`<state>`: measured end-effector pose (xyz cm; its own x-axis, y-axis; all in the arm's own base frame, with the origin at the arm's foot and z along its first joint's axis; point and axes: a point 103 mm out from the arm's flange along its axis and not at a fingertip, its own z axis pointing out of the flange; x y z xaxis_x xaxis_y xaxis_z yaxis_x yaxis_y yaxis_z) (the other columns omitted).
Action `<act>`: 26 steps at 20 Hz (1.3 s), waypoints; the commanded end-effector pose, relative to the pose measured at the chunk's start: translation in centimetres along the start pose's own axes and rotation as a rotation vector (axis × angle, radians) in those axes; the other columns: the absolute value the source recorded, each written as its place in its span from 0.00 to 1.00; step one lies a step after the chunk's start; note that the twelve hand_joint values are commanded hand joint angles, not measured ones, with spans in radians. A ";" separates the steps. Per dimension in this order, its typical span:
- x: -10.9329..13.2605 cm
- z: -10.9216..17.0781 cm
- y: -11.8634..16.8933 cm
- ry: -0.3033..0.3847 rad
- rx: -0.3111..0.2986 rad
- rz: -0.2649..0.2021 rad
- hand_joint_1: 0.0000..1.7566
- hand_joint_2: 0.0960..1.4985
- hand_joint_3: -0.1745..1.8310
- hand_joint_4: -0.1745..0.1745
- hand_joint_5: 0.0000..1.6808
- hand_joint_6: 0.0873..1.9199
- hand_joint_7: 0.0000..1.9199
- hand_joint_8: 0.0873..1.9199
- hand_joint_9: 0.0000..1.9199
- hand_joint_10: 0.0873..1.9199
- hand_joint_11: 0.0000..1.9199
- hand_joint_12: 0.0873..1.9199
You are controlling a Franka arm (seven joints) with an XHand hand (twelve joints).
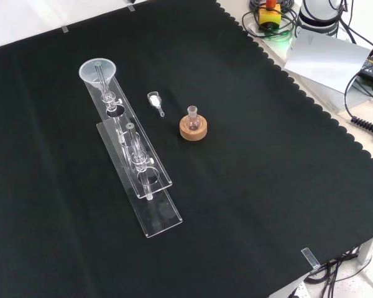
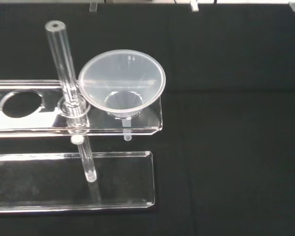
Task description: Pick up the funnel from the transparent funnel stand.
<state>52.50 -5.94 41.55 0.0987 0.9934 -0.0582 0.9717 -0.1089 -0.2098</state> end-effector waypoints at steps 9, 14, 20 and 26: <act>0.3 7.4 6.0 -0.005 0.176 -0.090 0.26 0.51 0.20 0.52 0.06 0.00 0.00 0.24 0.07 0.37 0.03 0.76; 0.9 9.2 6.9 -0.015 0.205 -0.101 0.24 0.49 0.20 0.52 0.03 0.00 0.00 0.13 0.03 0.37 0.03 0.76; 1.2 10.6 7.9 -0.031 0.216 -0.107 0.24 0.48 0.19 0.52 0.01 0.00 0.00 0.09 0.02 0.39 0.03 0.77; 1.9 11.2 8.6 -0.118 0.253 -0.119 0.25 0.47 0.18 0.51 0.01 0.00 0.00 0.16 0.05 0.40 0.04 0.77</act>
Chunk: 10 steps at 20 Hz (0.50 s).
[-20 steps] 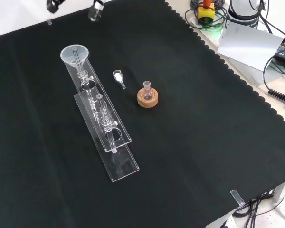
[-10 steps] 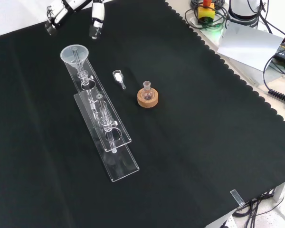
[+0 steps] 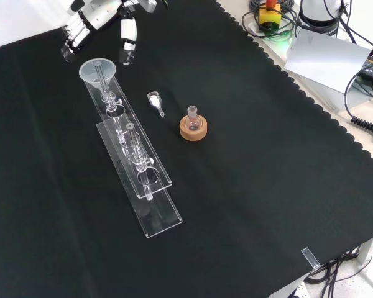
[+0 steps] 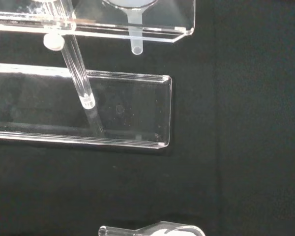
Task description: Pick up the funnel from the transparent funnel stand.
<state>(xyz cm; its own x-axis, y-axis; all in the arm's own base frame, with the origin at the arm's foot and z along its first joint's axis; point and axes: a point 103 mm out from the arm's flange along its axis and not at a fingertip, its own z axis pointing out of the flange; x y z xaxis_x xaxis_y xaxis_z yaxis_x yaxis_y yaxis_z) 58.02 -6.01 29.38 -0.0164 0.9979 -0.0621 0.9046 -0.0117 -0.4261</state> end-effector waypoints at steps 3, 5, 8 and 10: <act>1.0 0.4 1.3 -0.114 0.057 -0.004 0.27 0.46 0.18 0.50 0.00 0.00 0.00 0.15 0.04 0.40 0.05 0.77; 1.1 0.4 1.5 -0.137 0.067 -0.002 0.28 0.46 0.18 0.50 0.00 0.00 0.00 0.14 0.04 0.40 0.05 0.77; 1.1 0.4 1.7 -0.158 0.080 -0.004 0.29 0.46 0.17 0.50 0.00 0.00 0.00 0.14 0.04 0.40 0.06 0.77; 1.0 0.3 1.8 -0.171 0.089 -0.001 0.29 0.46 0.17 0.50 0.00 0.00 0.00 0.13 0.04 0.40 0.06 0.77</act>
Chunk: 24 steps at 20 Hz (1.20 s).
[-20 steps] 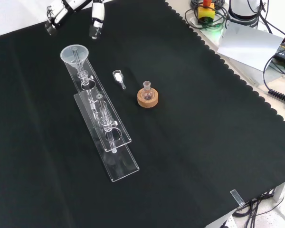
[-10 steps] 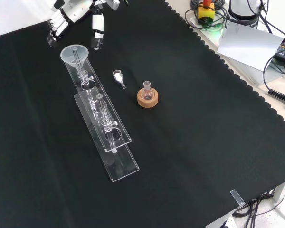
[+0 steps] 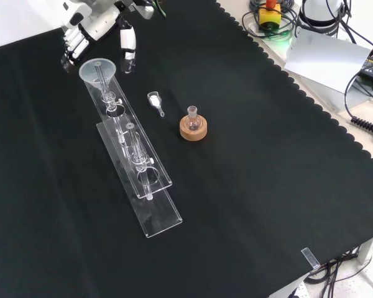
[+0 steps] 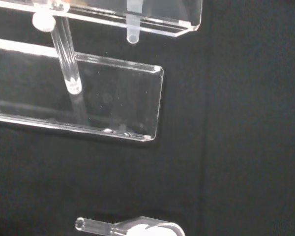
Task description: Pick up the funnel from the transparent funnel stand.
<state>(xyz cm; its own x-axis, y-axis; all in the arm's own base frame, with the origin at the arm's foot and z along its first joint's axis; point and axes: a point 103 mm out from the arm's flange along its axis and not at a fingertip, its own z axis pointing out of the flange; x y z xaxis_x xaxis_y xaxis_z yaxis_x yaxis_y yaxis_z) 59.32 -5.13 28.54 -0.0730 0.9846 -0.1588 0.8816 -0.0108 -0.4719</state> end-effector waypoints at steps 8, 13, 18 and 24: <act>-0.2 -0.1 0.6 -0.091 0.079 0.004 0.31 0.45 0.17 0.51 0.00 0.00 0.00 0.13 0.05 0.41 0.07 0.76; -0.2 -0.2 0.7 -0.098 0.096 -0.003 0.33 0.45 0.17 0.64 0.00 0.00 0.00 0.13 0.07 0.41 0.10 0.75; -0.3 -0.1 0.9 -0.108 0.099 -0.004 0.33 0.45 0.17 0.68 0.00 0.00 0.00 0.11 0.10 0.41 0.12 0.74; -0.4 -0.2 0.9 -0.114 0.107 -0.001 0.33 0.45 0.17 0.71 0.00 0.00 0.00 0.10 0.13 0.41 0.12 0.74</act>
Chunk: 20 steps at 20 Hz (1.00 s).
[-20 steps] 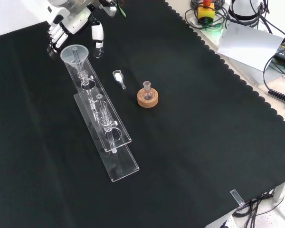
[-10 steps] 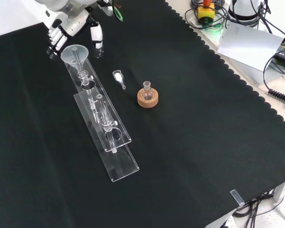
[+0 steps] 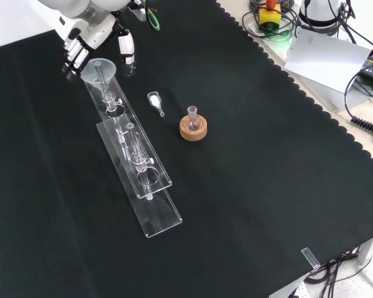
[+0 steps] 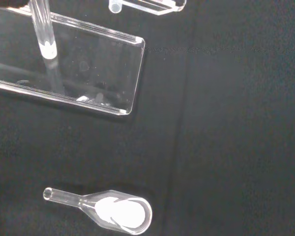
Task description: Pick up the funnel from the transparent funnel stand.
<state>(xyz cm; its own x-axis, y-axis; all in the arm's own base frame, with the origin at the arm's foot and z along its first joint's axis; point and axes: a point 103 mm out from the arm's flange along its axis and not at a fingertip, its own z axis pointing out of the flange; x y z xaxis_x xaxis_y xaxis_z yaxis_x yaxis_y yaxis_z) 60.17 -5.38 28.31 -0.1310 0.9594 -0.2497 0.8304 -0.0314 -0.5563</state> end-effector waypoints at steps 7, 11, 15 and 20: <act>0.0 -0.2 0.3 -0.026 0.027 0.004 0.33 0.45 0.18 0.73 0.00 0.00 0.00 0.10 0.15 0.40 0.13 0.74; 0.0 -0.4 0.5 -0.035 0.036 0.007 0.33 0.45 0.18 0.72 0.00 0.00 0.00 0.12 0.17 0.39 0.13 0.74; 0.0 -0.6 0.6 -0.046 0.042 0.009 0.34 0.45 0.19 0.71 0.02 0.00 0.00 0.15 0.19 0.37 0.13 0.74; -0.1 -0.6 0.7 -0.052 0.043 0.010 0.35 0.45 0.19 0.71 0.04 0.00 0.00 0.18 0.21 0.36 0.13 0.74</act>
<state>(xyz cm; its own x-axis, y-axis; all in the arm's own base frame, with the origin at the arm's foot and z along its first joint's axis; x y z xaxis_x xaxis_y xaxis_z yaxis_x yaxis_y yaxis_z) 61.13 -5.26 28.43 -0.1483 0.9454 -0.2902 0.8094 -0.0526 -0.5849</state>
